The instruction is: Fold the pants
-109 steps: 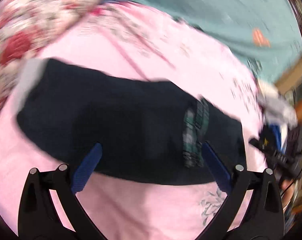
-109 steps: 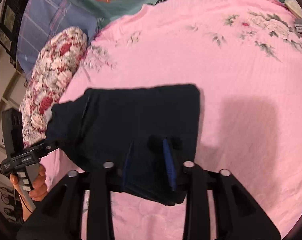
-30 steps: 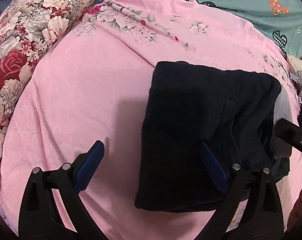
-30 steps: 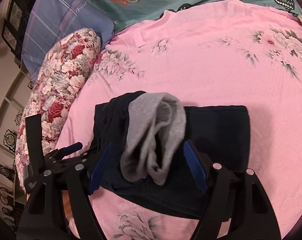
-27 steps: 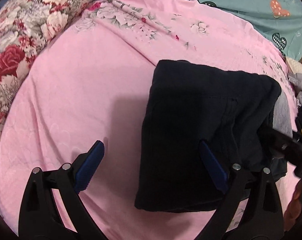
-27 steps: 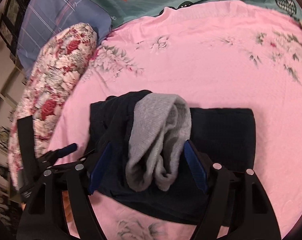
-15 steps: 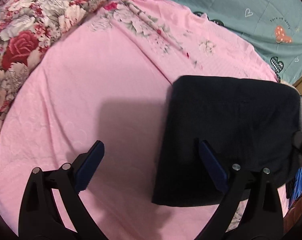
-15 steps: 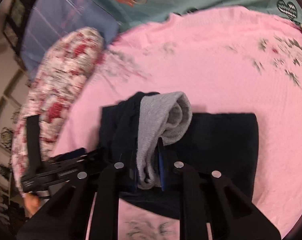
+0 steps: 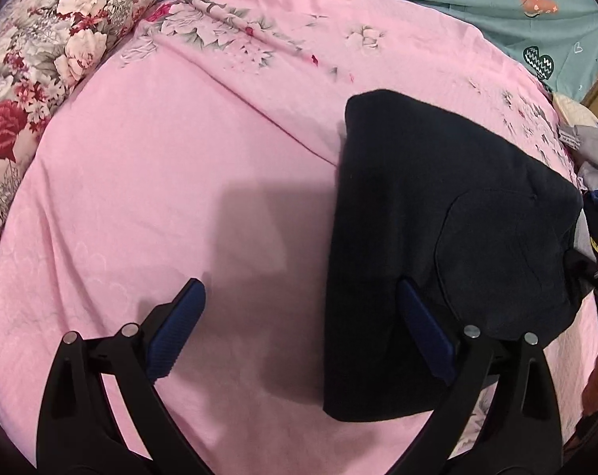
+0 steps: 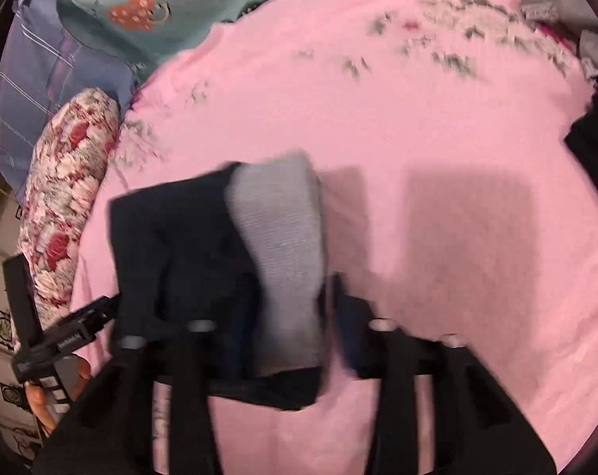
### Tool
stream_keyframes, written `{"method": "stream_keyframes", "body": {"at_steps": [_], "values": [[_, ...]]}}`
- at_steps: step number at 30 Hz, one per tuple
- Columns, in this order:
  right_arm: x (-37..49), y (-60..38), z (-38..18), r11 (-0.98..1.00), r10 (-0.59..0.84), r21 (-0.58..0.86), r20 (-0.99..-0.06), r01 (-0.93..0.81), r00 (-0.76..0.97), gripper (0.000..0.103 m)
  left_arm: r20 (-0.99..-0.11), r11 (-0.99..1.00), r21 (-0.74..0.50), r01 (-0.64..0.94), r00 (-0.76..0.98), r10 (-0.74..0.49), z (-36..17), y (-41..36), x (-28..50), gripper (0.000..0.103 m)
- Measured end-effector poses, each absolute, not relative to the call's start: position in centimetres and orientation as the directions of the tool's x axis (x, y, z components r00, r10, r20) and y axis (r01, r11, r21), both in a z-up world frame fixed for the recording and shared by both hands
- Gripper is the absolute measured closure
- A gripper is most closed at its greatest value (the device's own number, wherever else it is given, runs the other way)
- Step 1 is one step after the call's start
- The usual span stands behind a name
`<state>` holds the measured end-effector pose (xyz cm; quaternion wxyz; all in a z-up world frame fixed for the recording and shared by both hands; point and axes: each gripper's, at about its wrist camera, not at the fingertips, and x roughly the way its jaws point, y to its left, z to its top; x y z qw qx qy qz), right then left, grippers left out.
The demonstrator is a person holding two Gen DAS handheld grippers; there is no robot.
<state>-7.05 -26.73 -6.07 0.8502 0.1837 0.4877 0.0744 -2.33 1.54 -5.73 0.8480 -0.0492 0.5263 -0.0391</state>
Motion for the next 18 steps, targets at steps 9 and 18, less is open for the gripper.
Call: {"method": "stream_keyframes", "body": {"at_steps": [9,18], "values": [[-7.6,-27.1,2.3,0.975,0.162,0.222,-0.650,-0.019,0.743,0.052,-0.847,0.982,-0.186,-0.009,0.509,-0.156,-0.8,1.7,1.6,0.005],[-0.4,-22.0,-2.7,0.926,0.369,0.351,-0.752,-0.142,0.547,0.103,-0.890,0.962,-0.265,-0.068,0.401,-0.217,-6.4,1.0,7.6,0.002]]}}
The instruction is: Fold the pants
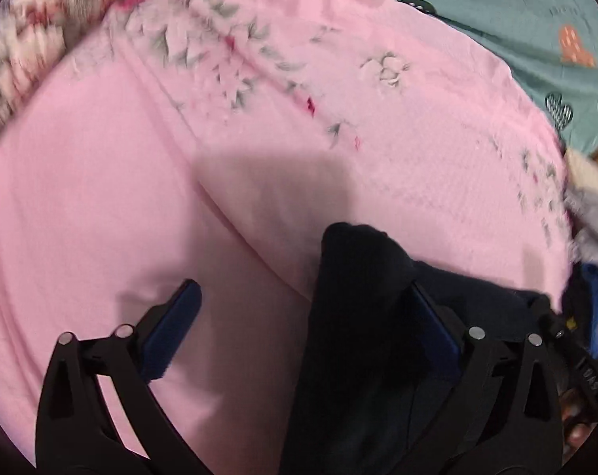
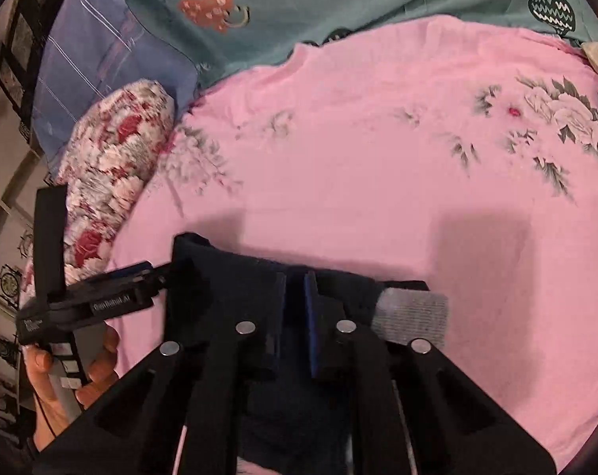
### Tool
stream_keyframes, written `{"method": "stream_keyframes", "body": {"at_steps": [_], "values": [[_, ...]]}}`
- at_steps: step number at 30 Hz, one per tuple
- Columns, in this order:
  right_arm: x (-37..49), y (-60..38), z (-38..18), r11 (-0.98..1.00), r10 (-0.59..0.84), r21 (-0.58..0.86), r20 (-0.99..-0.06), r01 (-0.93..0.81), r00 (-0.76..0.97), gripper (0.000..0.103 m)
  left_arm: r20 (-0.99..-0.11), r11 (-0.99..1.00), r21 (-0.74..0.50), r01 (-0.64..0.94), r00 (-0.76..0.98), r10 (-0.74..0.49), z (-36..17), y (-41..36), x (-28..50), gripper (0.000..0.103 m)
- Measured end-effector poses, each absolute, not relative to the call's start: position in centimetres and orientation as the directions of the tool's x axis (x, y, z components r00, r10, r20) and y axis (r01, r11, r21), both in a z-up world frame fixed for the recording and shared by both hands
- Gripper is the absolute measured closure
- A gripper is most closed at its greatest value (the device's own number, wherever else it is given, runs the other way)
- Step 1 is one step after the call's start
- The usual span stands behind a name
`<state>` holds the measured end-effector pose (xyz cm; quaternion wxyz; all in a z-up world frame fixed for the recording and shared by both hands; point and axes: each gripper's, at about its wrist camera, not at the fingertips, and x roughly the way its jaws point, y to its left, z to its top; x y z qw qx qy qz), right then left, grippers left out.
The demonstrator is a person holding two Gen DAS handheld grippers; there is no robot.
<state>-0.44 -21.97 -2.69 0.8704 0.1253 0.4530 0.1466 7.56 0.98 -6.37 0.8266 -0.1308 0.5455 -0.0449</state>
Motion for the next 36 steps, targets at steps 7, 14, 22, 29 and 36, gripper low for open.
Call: {"method": "stream_keyframes", "body": {"at_steps": [7,14,22,29,36], "values": [[-1.2,-25.3,-2.9,0.878,0.432,0.470,-0.694,-0.093,0.576,0.103,-0.878,0.975,-0.218,-0.039,0.445,-0.178,-3.2,1.7,4.2,0.002],[-8.3,-24.8,-1.0,0.890,0.442,0.419,-0.705,-0.178,0.554,0.078,-0.898,0.989,-0.145,-0.012,0.421,-0.126,-5.3,1.4,-0.8,0.002],[-10.8,-25.6,-2.7,0.894,0.422,0.434,-0.724,-0.116,0.546,0.078,-0.894,0.983,-0.182,-0.020,0.420,-0.157,-5.2,2.5,-3.1,0.002],[-11.2,-24.7,-5.0,0.866,0.482,0.483,-0.740,-0.128,0.470,0.068,-0.904,0.991,-0.133,-0.032,0.414,-0.108,-5.7,2.0,-3.5,0.002],[-13.5,-25.6,-1.3,0.930,0.339,0.351,-0.708,-0.108,0.619,0.027,-0.882,0.993,-0.118,0.030,0.456,-0.119,-3.5,0.1,-5.6,0.002]]}}
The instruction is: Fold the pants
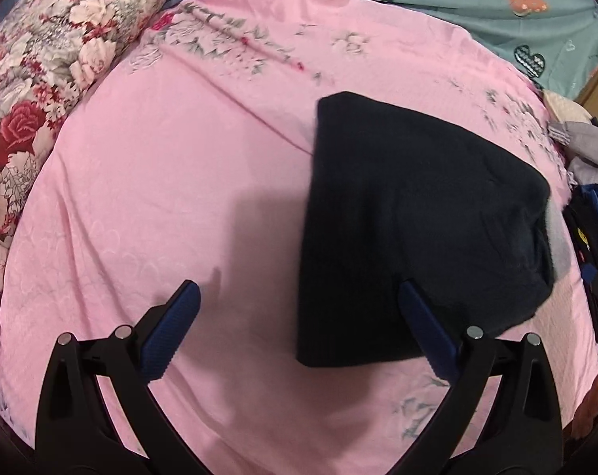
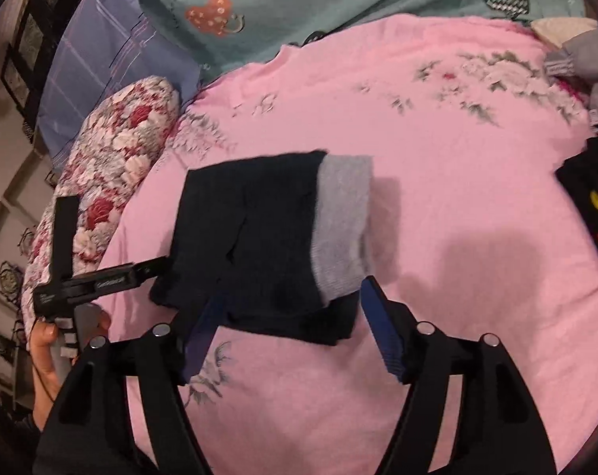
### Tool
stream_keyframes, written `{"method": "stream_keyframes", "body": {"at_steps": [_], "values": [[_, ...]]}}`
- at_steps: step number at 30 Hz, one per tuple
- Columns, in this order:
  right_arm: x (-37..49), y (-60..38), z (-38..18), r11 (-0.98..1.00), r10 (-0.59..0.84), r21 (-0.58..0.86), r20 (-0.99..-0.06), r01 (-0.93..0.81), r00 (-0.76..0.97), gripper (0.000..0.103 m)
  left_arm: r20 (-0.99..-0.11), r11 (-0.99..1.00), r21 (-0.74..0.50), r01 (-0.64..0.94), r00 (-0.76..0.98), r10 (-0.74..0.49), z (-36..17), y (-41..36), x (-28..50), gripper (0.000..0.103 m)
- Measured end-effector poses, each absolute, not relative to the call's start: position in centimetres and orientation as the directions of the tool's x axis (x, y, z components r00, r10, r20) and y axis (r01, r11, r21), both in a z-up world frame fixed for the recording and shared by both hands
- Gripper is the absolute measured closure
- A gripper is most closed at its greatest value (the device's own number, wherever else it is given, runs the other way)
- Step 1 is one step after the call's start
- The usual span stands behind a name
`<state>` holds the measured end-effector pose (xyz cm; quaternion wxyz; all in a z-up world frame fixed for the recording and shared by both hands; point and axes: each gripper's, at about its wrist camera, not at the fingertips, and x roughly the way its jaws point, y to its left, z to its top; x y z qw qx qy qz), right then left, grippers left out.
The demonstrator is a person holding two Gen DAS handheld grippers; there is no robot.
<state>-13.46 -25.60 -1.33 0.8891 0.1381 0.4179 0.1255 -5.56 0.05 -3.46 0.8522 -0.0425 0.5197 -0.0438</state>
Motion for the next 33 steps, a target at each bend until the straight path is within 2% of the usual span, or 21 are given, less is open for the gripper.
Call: {"method": "stream_keyframes", "body": {"at_steps": [7,13,17,22,26,30,33], "values": [[-13.4,-26.8,-1.4,0.937,0.299,0.343,-0.700,-0.061,0.648,0.025,-0.886,0.993,-0.100,0.070,0.447,-0.121,-3.9,-1.8,-5.8,0.002],[-12.7,-25.1,-3.1,0.971,0.216,0.231,-0.764,-0.054,0.608,0.025,-0.900,0.983,-0.166,0.078,0.397,-0.183,-4.8,-1.2,-5.0,0.002],[-12.4,-26.4,-3.5,0.955,0.253,0.293,-0.758,-0.032,0.601,0.025,-0.892,0.949,-0.307,0.070,0.326,-0.313,-4.7,0.3,-3.5,0.002],[-12.1,-28.2,-3.5,0.936,0.273,0.353,-0.751,0.016,0.602,0.024,-0.890,0.957,-0.286,0.039,0.360,-0.281,-4.5,1.2,-2.9,0.002],[-12.1,-27.9,-3.6,0.940,0.267,0.342,-0.752,0.011,0.603,0.024,-0.896,0.959,-0.281,0.031,0.351,-0.273,-4.9,0.6,-2.4,0.002],[-11.8,-26.2,-3.1,0.963,0.231,0.266,-0.754,-0.036,0.614,0.024,-0.912,0.977,-0.212,0.027,0.353,-0.207,-5.5,0.2,-1.7,0.002],[-11.2,-24.9,-3.4,0.996,0.078,0.086,-0.784,-0.017,0.616,0.024,-0.903,0.970,-0.244,0.013,0.362,-0.232,-4.2,1.0,-1.6,0.002]]}}
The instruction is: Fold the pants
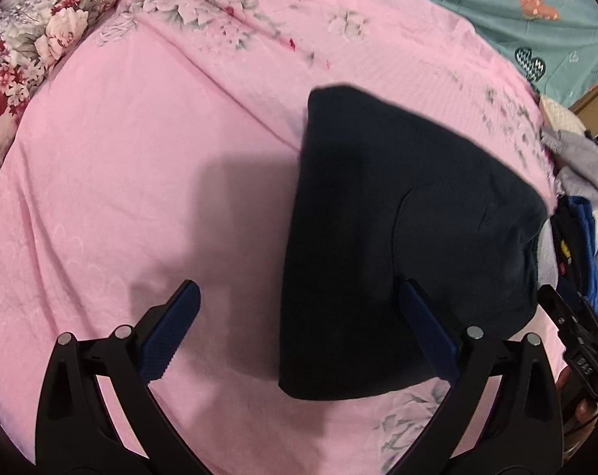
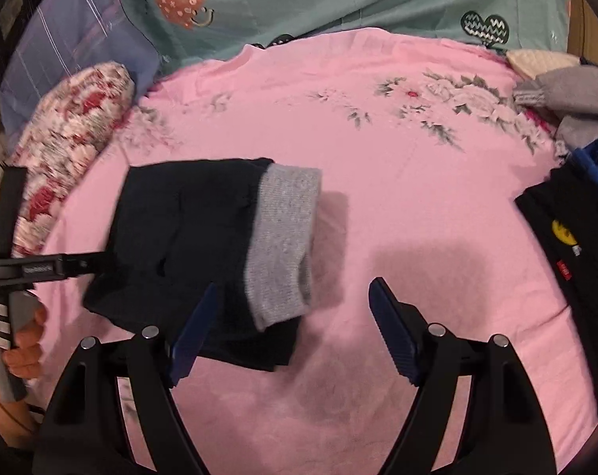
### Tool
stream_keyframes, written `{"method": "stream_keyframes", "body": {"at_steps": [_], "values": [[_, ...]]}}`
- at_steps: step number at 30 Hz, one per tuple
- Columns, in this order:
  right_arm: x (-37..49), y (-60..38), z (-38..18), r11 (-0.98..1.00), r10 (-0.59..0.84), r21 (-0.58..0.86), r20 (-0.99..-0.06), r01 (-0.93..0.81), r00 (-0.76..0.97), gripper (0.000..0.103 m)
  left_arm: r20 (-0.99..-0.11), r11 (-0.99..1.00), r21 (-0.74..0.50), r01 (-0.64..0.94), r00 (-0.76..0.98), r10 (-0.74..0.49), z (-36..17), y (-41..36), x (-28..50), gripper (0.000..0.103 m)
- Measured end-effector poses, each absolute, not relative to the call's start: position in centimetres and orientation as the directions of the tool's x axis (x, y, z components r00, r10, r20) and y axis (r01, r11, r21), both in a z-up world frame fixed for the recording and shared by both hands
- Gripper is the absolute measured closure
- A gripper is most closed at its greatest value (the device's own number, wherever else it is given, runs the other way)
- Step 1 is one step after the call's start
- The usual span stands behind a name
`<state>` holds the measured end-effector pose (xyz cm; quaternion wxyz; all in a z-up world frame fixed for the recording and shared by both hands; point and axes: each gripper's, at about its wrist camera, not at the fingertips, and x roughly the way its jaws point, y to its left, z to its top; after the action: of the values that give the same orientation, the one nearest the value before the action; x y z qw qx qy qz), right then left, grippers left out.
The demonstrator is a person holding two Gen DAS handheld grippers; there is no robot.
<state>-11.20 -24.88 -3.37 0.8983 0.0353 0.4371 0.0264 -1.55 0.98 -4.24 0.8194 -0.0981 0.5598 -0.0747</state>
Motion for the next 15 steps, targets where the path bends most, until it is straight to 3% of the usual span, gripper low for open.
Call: {"method": "stream_keyframes", "body": {"at_steps": [1,3,5,7,8,9,11,13,14,15], "values": [[-10.9,-24.9,-3.7,0.999,0.038,0.051,-0.796,0.004,0.604,0.024,-0.885,0.967,-0.253,0.026,0.397,-0.243,-3.1,1.1,-1.4,0.002],[-11.0,-25.7,-2.9,0.991,0.106,0.133,-0.780,-0.002,0.616,0.024,-0.868,0.974,-0.224,0.041,0.445,-0.218,-1.4,0.7,-0.8,0.002],[-11.6,-26.5,-0.7,0.966,0.215,0.256,-0.700,-0.042,0.681,0.024,-0.856,0.985,-0.167,0.038,0.490,-0.164,-0.1,-0.1,0.4,0.002],[-11.5,-26.1,1.2,0.967,0.218,0.246,-0.648,-0.070,0.730,0.026,-0.861,0.992,-0.128,0.020,0.493,-0.121,-0.2,-0.8,2.0,0.002],[-11.0,-25.6,1.9,0.970,0.218,0.228,-0.633,-0.090,0.743,0.034,-0.864,0.992,-0.126,0.018,0.489,-0.118,-0.4,-1.0,2.3,0.002],[-10.3,-25.0,2.2,0.964,0.250,0.236,-0.631,-0.124,0.735,0.052,-0.870,0.993,-0.115,0.017,0.481,-0.109,-1.0,-1.1,2.9,0.002],[-7.8,-23.7,1.7,0.940,0.336,0.284,-0.655,-0.191,0.677,0.078,-0.884,0.999,-0.042,-0.026,0.466,-0.025,-2.8,-1.4,4.1,0.002],[-5.7,-22.8,0.3,0.939,0.342,0.283,-0.704,-0.197,0.622,0.087,-0.892,0.999,0.002,-0.052,0.452,0.026,-4.5,-0.7,5.0,0.002],[-4.4,-22.6,-0.8,0.950,0.310,0.260,-0.743,-0.170,0.594,0.088,-0.904,0.996,-0.061,-0.061,0.426,-0.029,-5.1,0.4,4.9,0.002],[-3.4,-23.0,-1.9,0.963,0.267,0.237,-0.770,-0.128,0.579,0.103,-0.908,0.990,-0.120,-0.078,0.413,-0.077,-5.2,1.3,4.7,0.002]]}}
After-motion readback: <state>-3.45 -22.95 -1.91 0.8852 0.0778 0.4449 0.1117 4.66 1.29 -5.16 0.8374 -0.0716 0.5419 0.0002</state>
